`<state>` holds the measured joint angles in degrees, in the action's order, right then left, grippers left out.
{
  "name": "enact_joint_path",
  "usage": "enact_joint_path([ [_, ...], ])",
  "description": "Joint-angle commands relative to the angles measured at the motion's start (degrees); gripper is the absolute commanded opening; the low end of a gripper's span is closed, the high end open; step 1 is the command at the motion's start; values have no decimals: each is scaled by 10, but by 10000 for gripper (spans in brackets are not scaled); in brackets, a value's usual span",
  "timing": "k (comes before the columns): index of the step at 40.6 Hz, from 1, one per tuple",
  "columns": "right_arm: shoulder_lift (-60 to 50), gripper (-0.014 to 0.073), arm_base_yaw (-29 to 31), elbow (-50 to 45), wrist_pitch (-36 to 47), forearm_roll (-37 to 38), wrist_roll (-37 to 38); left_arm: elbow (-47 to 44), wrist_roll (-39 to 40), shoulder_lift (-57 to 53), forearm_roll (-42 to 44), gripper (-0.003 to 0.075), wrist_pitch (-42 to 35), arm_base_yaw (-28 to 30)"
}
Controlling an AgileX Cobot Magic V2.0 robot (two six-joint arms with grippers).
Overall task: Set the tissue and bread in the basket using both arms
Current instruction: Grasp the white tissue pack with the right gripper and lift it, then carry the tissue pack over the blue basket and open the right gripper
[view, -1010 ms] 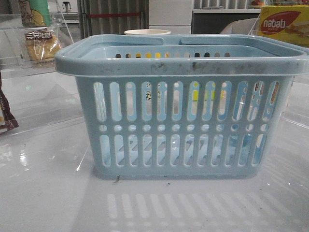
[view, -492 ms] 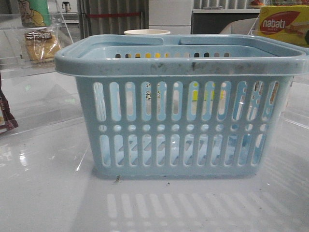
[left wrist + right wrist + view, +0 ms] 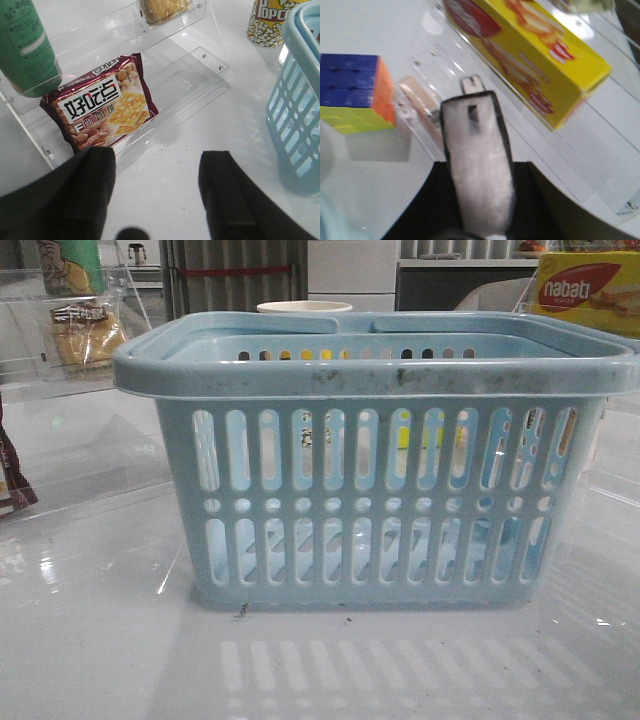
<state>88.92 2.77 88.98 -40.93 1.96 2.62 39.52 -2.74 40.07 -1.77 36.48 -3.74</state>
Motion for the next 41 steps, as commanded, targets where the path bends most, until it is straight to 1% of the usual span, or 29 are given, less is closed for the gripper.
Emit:
enact_joint_path([
  [1, -69, 231, -51, 19, 30, -4, -3, 19, 1, 1, -5, 443, -44, -3],
  [10, -96, 231, -191, 2, 23, -4, -3, 19, 1, 1, -5, 443, -44, -3],
  [15, -89, 231, -248, -33, 19, -4, -3, 19, 1, 1, -5, 443, -44, -3],
  [20, -72, 231, -276, -74, 9, -6, -3, 19, 1, 1, -5, 443, -44, -3],
  [26, -35, 243, -279, -102, 8, -20, -3, 19, 1, 1, -5, 443, -44, -3],
  [29, -15, 285, -279, -102, 7, -20, -3, 19, 1, 1, -5, 443, -44, -3],
  [37, 12, 535, -279, -101, 23, -20, -3, 19, 1, 1, -5, 443, -44, -3],
  [38, 11, 556, -279, -101, 25, -20, -3, 19, 1, 1, -5, 443, -44, -3],
  [41, 1, 573, -279, -101, 30, -20, -3, 19, 1, 1, -5, 443, -44, -3],
])
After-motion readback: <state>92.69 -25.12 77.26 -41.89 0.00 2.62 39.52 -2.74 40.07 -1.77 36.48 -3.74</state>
